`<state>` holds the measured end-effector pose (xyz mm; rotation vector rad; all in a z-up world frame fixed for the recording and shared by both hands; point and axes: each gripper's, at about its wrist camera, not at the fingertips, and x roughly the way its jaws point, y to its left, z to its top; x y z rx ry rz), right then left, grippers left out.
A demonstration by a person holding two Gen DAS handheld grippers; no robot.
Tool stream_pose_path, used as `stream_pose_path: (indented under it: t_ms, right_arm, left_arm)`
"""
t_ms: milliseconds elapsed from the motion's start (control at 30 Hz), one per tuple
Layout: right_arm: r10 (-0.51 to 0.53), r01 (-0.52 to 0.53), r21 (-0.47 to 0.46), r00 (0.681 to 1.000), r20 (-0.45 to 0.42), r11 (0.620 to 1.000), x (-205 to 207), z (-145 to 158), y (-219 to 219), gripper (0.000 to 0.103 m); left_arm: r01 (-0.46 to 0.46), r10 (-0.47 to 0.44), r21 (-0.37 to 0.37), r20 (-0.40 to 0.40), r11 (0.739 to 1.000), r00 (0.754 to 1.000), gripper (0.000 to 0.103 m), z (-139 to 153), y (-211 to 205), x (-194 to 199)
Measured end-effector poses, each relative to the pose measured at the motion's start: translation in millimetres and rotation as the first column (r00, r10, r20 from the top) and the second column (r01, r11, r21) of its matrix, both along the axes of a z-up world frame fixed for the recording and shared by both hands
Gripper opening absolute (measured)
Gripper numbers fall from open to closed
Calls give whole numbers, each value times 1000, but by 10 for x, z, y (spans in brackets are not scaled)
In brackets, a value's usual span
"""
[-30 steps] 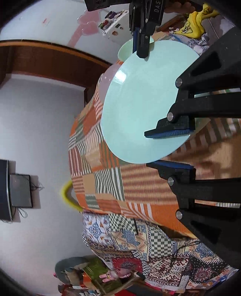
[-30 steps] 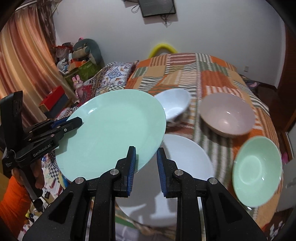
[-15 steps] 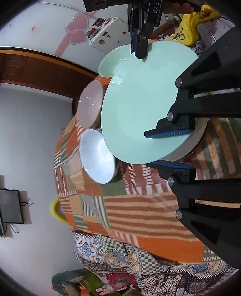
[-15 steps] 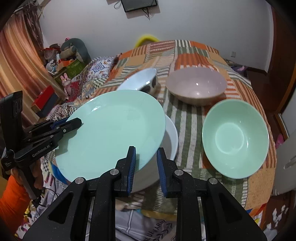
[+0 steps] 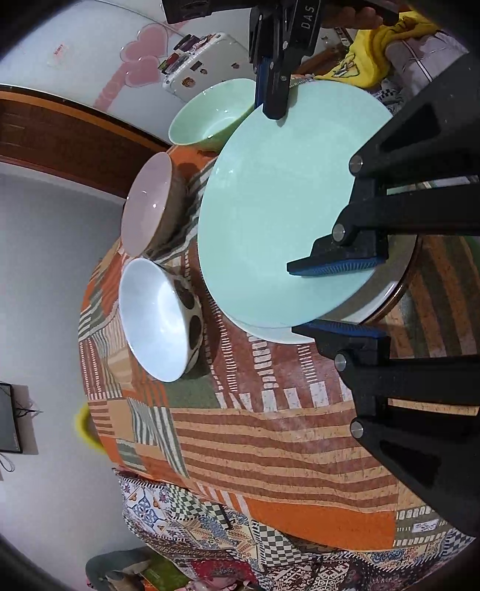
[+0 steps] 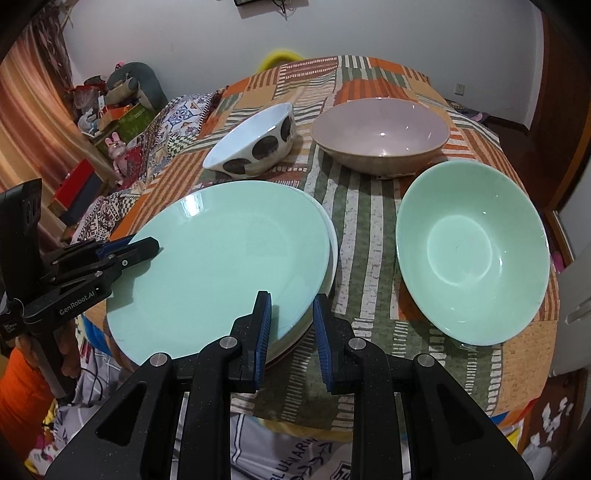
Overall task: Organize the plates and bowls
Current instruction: 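Lower the mint green plate onto the white plate and open the left tool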
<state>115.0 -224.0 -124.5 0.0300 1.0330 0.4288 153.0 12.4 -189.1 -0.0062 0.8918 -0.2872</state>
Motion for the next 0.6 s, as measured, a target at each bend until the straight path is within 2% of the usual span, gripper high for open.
stream_pose_path:
  t_ms: [333,500,600]
  right_arm:
    - [5,-5,-22,1000,11,1000,8,-40,12,21]
    - [32,-31,-10,999,30,999,16,-9,54,20]
    - [54,-52,-41,997,62,998,-2,42,156,20]
  left_arm:
    - [0,0,-5,-33,1000,999,24,-98,7,59]
    - [12,-12,77,-1,997,1000,25,-97,-88,51]
    - [12,-11,67,-9,998,1000,25,-101,-61,61]
